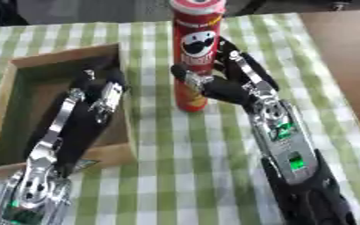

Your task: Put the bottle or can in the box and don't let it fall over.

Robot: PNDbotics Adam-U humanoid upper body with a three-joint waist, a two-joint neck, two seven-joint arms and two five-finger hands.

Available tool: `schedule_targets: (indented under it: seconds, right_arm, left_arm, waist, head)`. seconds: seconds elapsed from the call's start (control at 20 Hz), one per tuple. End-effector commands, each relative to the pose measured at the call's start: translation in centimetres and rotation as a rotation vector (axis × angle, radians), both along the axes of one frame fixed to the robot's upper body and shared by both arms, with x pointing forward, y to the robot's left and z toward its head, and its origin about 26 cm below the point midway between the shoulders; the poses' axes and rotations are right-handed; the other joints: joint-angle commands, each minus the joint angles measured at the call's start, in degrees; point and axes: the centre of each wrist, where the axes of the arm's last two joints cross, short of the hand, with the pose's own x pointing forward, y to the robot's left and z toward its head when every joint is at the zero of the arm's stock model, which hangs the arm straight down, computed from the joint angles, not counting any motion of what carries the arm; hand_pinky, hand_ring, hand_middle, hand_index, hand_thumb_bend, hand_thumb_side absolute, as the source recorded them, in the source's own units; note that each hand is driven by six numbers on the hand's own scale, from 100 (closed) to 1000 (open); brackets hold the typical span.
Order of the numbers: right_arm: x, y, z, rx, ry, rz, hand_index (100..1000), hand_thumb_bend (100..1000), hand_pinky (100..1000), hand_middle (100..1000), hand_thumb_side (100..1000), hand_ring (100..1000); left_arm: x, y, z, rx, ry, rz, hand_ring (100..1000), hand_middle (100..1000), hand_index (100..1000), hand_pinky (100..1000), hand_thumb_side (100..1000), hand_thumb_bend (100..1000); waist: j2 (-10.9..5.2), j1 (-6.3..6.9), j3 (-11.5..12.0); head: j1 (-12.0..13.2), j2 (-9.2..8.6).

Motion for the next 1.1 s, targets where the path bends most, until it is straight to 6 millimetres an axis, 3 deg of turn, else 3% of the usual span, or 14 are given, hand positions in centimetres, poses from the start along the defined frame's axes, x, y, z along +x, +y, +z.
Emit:
schedule_targets:
  seconds: [0.05, 1.1]
  right_arm:
    - [-0.25, 0.70, 1.34, 0.004, -0.046, 0.029, 1000, 539, 1000, 1000, 367, 1000]
    - [-0.14, 1.37, 2.05, 0.020, -0.064, 0.038, 1000, 520, 1000, 1000, 361, 1000]
  left_arm:
    - [-0.29, 0.11, 1.05, -0.023, -0.039, -0.009, 808, 186, 1000, 907, 737, 100]
    - [0.11, 0.26, 1.94, -0.027, -0.065, -0.016, 799, 182, 1000, 908, 732, 100]
  waist:
    - [-0.36, 0.27, 0.6]
    - [1.20, 0.04, 1.3]
  head:
    - [-0.1, -0.70]
    - [-0.5, -2.95]
